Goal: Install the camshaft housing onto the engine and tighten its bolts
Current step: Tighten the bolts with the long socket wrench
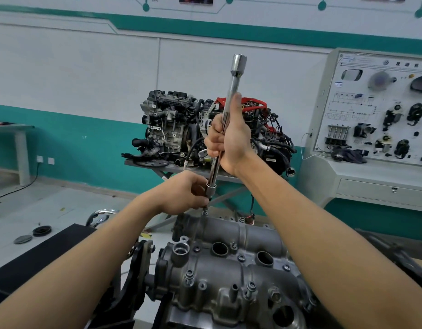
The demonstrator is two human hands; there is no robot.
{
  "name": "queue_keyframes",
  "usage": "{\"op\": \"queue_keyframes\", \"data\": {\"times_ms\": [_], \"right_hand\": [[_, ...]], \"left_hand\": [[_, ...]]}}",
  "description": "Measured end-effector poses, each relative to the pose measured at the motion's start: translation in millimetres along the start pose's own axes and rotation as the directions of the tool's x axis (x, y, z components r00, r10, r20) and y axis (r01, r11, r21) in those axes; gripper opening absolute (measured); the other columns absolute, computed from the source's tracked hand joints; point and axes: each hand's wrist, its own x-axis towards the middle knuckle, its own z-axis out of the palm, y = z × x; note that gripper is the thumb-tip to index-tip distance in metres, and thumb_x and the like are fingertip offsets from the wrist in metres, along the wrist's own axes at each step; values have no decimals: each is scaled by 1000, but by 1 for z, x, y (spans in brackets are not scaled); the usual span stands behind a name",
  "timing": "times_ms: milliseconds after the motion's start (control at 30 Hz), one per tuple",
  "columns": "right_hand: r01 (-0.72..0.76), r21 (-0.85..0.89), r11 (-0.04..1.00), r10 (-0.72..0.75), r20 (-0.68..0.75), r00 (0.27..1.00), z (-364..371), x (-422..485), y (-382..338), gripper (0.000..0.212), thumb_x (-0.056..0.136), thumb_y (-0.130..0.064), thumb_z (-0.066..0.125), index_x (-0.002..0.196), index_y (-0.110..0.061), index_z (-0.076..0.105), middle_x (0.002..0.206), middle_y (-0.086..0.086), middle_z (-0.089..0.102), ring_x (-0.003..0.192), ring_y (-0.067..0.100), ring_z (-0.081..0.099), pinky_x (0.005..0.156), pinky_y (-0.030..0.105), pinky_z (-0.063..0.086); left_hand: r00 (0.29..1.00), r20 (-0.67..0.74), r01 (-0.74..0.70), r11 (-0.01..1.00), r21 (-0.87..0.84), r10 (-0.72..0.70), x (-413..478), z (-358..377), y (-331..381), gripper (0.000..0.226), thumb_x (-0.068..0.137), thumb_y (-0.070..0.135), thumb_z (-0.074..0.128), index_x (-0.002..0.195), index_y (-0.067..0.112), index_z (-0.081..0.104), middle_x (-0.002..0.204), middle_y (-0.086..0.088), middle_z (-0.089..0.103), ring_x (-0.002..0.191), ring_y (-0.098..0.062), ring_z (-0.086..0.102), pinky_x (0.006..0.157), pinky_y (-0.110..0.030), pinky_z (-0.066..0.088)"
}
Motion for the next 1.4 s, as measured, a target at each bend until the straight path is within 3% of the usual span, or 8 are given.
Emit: {"op": "queue_keyframes", "data": {"times_ms": [167,500,667,933,1067,1167,1300,1400], "right_hand": [[-38,-14,999,40,133,990,-1,1,2,51,108,-45,22,82,-11,50,61,1,40,53,14,36,55,30,33],[204,-322,924,-206,28,978,-7,-3,5,12,97,-20,64,90,-10,63,76,2,65,71,15,63,68,35,56],[251,-450,857,-297,-35,954,-7,-4,4,31,87,-25,78,106,-12,58,69,-9,55,63,3,52,65,18,47],[147,-286,947,-126,91,988,-26,-11,-5,35,109,-25,32,118,-4,59,91,3,73,81,6,69,66,14,51],[210,-309,927,-226,-14,974,-22,-8,0,8,98,-17,62,91,-13,64,78,1,73,72,12,70,65,24,56],[235,-449,862,-346,-181,921,-16,-3,4,37,77,-30,86,73,-16,52,69,9,58,63,19,58,60,36,54],[156,-459,875,-294,-246,924,-4,6,6,37,82,-38,78,75,-13,53,64,-2,54,60,14,53,66,45,54],[87,-503,860,-230,-229,946,-3,10,5,35,89,-47,69,78,-18,52,63,-8,52,56,7,50,66,31,45]], "left_hand": [[999,-31,-17,1000,-6,17,-1,0,2,3,91,15,70,93,16,70,86,-2,76,68,-7,66,70,-30,57],[812,-580,-89,996,-14,64,6,-10,40,21,76,35,85,74,18,74,64,4,71,61,-16,67,59,-29,56],[940,-340,-12,1000,-13,7,10,-22,56,7,90,10,70,85,5,67,73,-9,71,61,-19,70,61,-39,59],[996,-27,81,981,-176,-87,24,-30,77,17,90,-4,56,103,6,60,98,-11,72,90,-28,74,69,-37,64],[994,-70,51,943,-328,-78,22,-39,67,32,76,6,56,106,-2,63,93,-4,71,86,-18,68,79,-42,60],[981,-188,-50,864,-500,-51,15,-39,65,34,71,7,57,104,4,68,99,-10,74,95,-28,70,91,-47,57],[883,-465,-39,996,80,71,14,-23,71,20,64,23,79,82,17,72,69,-1,73,64,-13,70,60,-31,54],[856,-494,-4,957,289,153,14,-9,73,16,73,24,83,75,12,73,65,-4,70,63,-24,67,62,-37,54]]}}
